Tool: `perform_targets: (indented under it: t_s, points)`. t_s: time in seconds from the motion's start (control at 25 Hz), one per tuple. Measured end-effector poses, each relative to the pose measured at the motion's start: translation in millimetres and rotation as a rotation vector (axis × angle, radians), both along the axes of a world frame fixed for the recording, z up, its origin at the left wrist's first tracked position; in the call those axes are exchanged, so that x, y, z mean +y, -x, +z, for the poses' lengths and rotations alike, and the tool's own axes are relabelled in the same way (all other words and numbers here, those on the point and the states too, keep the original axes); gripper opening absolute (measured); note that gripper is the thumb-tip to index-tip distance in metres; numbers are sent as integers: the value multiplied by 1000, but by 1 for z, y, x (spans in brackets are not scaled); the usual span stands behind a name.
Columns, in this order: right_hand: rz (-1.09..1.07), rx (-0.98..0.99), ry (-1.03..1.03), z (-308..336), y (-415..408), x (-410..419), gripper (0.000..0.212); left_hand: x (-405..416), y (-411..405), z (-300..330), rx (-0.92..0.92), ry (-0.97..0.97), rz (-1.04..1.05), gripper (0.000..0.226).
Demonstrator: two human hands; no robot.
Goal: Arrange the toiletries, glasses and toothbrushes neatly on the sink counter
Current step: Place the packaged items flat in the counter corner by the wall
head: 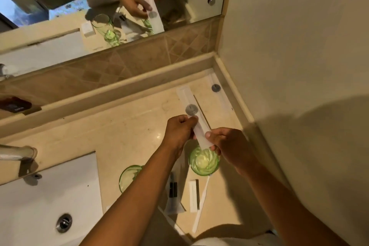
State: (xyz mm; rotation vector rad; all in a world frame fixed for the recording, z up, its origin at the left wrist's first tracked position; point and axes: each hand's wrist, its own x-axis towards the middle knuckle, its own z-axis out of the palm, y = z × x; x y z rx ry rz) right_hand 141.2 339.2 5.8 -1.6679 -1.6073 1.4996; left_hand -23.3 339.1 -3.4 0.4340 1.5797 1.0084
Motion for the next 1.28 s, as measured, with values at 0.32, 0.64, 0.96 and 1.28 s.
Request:
perform_targets:
  t_s: [0.32,0.64,0.96,1.28]
  points:
    - [-204,93,53,-51,17,63,34,91,15,-37,43,132,-108,25]
    - [-112,-243,75,-90,29,92,35,121,18,-87,534,65,-329,35]
    - [12,-512,-646,-124,8,86,28,114,33,-106,1339,-396,-735,26]
    - [116,-555,-658,-106,23,87,33,123,55,-112,1323,-338,-1054,61]
